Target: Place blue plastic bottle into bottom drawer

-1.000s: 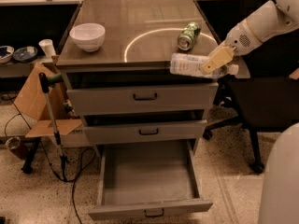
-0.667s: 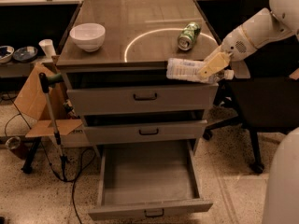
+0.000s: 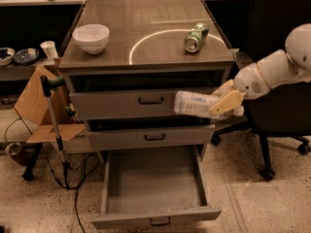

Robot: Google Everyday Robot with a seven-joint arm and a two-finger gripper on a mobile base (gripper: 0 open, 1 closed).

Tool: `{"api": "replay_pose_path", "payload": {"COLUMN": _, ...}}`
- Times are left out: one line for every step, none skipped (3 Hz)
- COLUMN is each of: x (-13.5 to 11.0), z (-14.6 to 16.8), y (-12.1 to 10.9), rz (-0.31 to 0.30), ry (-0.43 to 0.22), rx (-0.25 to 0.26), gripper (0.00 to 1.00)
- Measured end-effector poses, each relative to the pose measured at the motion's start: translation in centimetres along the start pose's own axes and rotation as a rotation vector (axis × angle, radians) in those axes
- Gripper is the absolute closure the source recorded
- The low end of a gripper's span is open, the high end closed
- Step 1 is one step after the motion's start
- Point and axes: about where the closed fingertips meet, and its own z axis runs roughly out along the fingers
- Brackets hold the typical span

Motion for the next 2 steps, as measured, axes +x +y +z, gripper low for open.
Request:
{"api": "replay_pose_path", "payload": {"x": 5.5, "z": 5.9, "y": 2.4, "rz": 0.044, "ry": 0.028, "rx": -0.104, "gripper": 1.0}}
{"api": "replay_pose_path", "payload": {"x": 8.8, "z": 13.2, "y": 4.0, "rz": 0.053, "ry": 0.082, "rx": -0.148, "gripper": 1.0}}
